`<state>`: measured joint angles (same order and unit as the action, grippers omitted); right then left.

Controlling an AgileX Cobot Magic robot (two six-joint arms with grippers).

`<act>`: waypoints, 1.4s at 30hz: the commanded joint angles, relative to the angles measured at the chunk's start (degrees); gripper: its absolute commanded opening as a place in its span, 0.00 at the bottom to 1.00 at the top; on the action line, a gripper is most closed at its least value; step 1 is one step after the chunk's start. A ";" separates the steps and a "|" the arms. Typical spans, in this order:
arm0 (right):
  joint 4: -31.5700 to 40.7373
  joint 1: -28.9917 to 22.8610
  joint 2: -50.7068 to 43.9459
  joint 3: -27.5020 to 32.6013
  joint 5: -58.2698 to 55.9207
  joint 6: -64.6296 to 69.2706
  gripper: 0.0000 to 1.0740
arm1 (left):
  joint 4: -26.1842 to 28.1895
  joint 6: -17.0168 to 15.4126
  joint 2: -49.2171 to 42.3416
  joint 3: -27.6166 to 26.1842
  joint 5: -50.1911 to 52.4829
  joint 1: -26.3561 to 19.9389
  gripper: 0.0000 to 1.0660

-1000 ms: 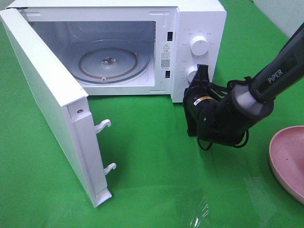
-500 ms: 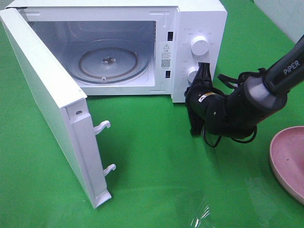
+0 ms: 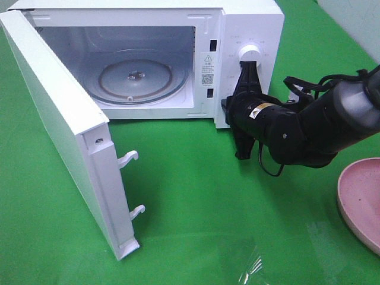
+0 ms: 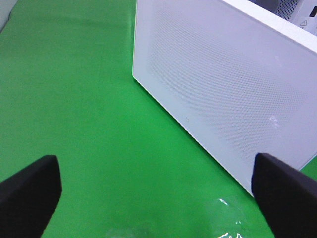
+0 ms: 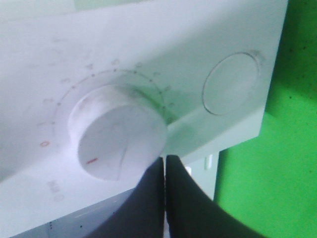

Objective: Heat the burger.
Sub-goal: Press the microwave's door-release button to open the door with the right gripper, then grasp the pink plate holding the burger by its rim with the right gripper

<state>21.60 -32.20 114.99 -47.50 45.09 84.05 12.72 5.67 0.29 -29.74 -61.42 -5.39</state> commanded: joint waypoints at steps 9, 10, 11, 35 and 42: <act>-9.51 0.34 -7.05 1.83 -13.81 -8.42 0.02 | 0.40 -0.06 -0.06 0.17 0.46 -0.17 0.91; -10.03 0.34 -7.79 1.83 -15.24 -10.26 0.02 | 0.40 -0.06 -0.06 0.17 0.46 -0.17 0.91; -10.03 0.34 -7.79 1.83 -15.24 -10.26 0.02 | 0.40 -0.06 -0.06 0.17 0.46 -0.17 0.91; -14.55 1.72 -23.32 1.72 -52.83 -58.33 0.09 | 0.40 -0.06 -0.06 0.17 0.46 -0.17 0.91; -18.33 5.56 -27.56 1.66 -63.48 -62.62 0.12 | 0.40 -0.06 -0.06 0.17 0.46 -0.17 0.91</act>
<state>4.07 -27.10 88.12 -45.66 -17.02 22.69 12.72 5.67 0.29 -29.74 -61.42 -5.39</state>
